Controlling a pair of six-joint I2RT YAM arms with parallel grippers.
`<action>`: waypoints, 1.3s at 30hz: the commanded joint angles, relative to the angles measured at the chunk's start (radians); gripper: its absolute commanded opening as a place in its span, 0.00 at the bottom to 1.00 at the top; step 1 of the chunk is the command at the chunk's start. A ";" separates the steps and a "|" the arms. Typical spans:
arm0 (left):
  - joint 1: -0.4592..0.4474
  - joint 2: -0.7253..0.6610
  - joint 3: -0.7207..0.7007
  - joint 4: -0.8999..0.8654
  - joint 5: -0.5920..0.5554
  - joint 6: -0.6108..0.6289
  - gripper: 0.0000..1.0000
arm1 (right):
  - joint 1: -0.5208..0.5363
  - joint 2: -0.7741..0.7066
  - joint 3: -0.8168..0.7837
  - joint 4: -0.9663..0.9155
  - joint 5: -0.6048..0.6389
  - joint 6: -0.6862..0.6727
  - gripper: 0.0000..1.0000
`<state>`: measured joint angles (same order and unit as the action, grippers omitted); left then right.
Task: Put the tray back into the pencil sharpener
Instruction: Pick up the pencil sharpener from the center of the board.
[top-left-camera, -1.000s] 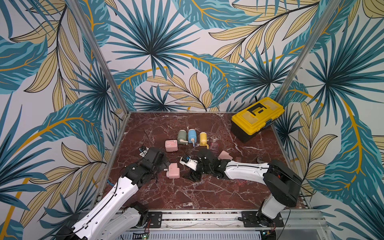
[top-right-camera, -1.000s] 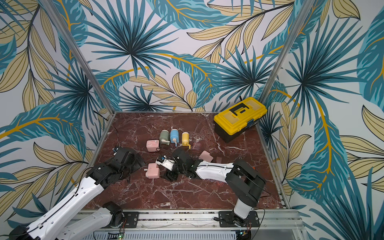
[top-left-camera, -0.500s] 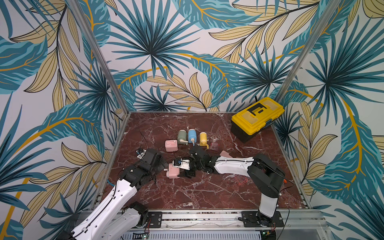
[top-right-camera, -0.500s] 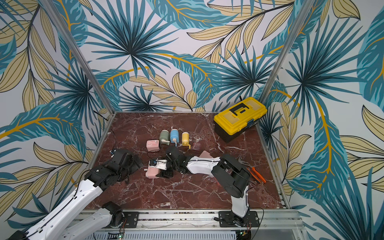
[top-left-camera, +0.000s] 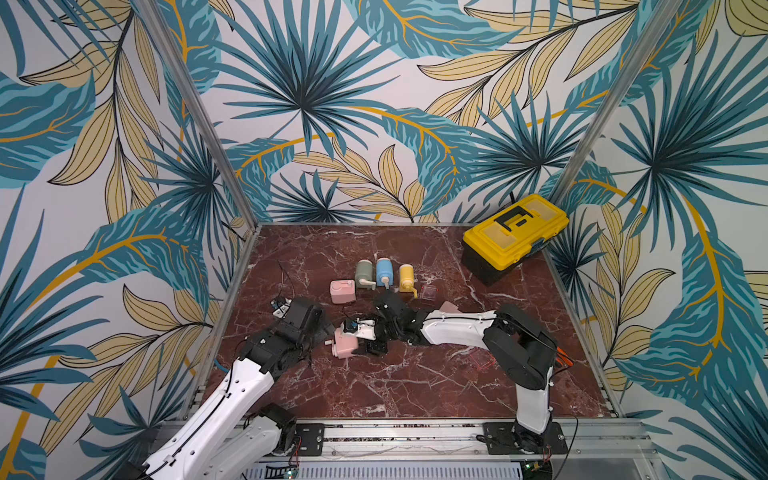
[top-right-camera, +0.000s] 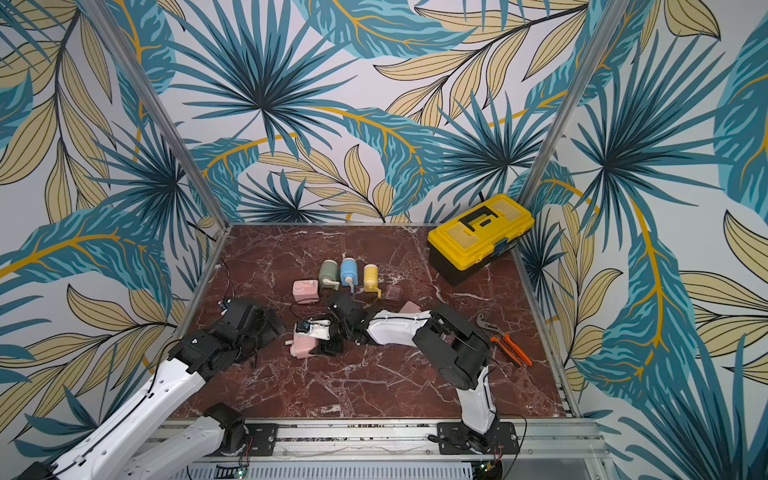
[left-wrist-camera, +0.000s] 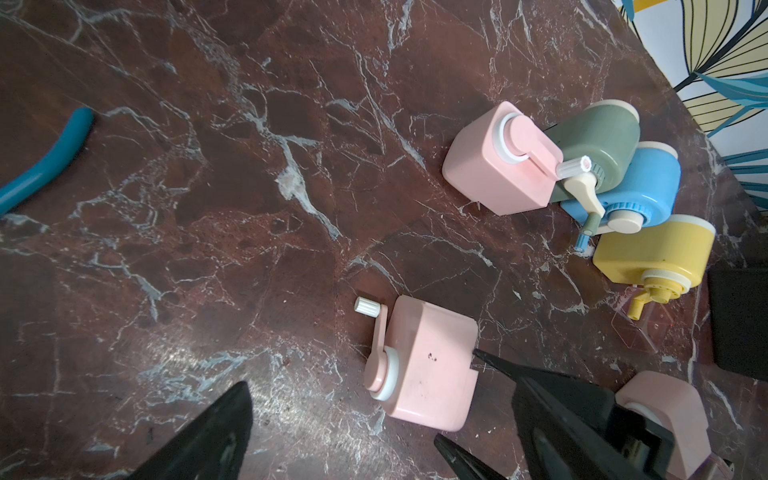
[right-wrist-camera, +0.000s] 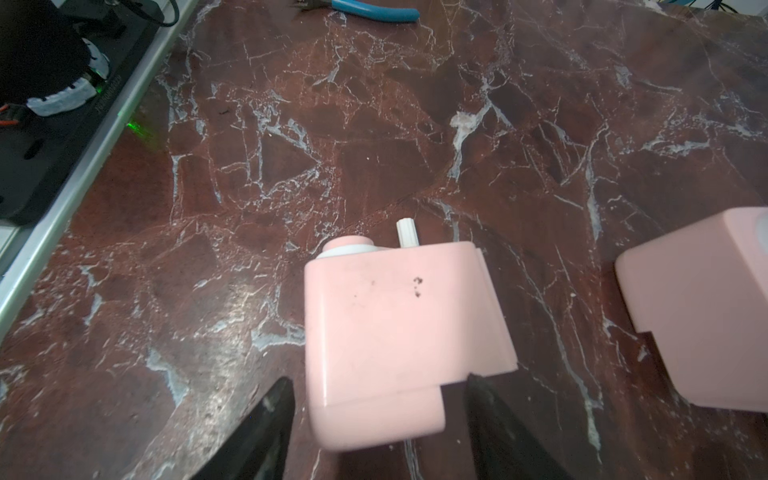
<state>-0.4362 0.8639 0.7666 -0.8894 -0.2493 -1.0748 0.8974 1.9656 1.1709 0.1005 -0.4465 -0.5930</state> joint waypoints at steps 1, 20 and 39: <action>0.010 -0.009 0.000 -0.012 -0.008 -0.004 1.00 | 0.007 0.041 0.006 -0.039 -0.017 0.024 0.67; 0.015 -0.026 0.009 -0.021 -0.012 0.039 1.00 | 0.003 -0.009 0.012 -0.125 0.001 -0.093 0.79; 0.016 -0.045 0.020 -0.028 -0.024 0.069 1.00 | 0.014 0.085 0.129 -0.248 -0.026 -0.120 0.64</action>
<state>-0.4282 0.8307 0.7666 -0.9070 -0.2539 -1.0183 0.8997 2.0323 1.2877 -0.1085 -0.4606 -0.6971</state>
